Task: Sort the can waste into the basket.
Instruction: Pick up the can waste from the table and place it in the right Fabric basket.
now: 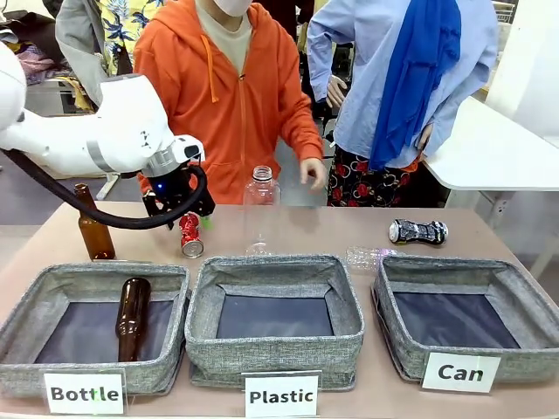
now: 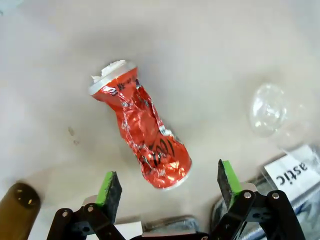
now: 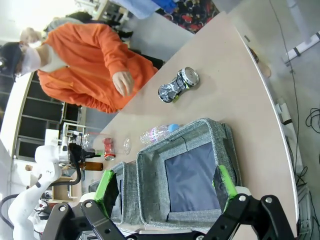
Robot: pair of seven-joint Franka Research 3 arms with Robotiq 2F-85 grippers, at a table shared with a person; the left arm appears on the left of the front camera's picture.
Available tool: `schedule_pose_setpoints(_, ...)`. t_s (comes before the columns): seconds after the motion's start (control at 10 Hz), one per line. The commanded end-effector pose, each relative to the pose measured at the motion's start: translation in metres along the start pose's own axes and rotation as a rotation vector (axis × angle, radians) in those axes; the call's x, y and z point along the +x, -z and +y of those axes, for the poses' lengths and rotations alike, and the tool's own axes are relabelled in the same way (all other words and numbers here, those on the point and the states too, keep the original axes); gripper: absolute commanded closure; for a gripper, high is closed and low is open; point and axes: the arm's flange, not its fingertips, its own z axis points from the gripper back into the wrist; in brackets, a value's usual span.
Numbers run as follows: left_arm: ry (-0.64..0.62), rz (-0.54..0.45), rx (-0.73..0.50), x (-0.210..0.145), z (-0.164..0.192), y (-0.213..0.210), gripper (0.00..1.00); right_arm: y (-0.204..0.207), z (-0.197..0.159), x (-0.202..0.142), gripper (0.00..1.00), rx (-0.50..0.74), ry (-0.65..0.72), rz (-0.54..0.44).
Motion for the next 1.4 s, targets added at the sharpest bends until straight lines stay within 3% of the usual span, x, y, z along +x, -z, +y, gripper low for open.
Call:
schedule_pose_setpoints(0.0, -0.098, 0.055, 0.008, 0.017, 0.001, 0.016, 0.0, 0.0, -0.001, 0.002, 0.0, 0.029, -0.021, -0.015)
schedule_pose_setpoints(0.6, -0.09, 0.095, 0.138, 0.017, 0.006, 0.04, 0.0, 0.0, -0.001, 0.002, 0.0, 0.029, -0.021, -0.015)
schedule_pose_setpoints(0.7, -0.075, 0.09, 0.149, 0.016, 0.006, 0.041, 0.53, 0.0, -0.001, 0.002, 0.0, 0.029, -0.021, -0.015)
schedule_pose_setpoints(0.8, -0.073, 0.089, 0.146, 0.015, 0.004, 0.041, 0.56, 0.0, -0.001, 0.002, 0.0, 0.029, -0.021, -0.015)
schedule_pose_setpoints(0.9, -0.069, 0.086, 0.143, 0.015, 0.003, 0.04, 1.0, 0.0, -0.001, 0.002, 0.0, 0.029, -0.021, -0.015)
schedule_pose_setpoints(1.1, -0.065, 0.087, 0.148, 0.015, 0.002, 0.041, 1.0, 0.0, -0.001, 0.002, 0.0, 0.029, -0.021, -0.015)
schedule_pose_setpoints(1.2, -0.061, 0.088, 0.152, 0.014, 0.001, 0.04, 0.82, 0.0, -0.001, 0.002, 0.0, 0.029, -0.021, -0.015)
schedule_pose_setpoints(1.3, -0.058, 0.087, 0.151, 0.014, 0.001, 0.04, 0.92, 0.0, -0.001, 0.002, 0.0, 0.029, -0.021, -0.015)
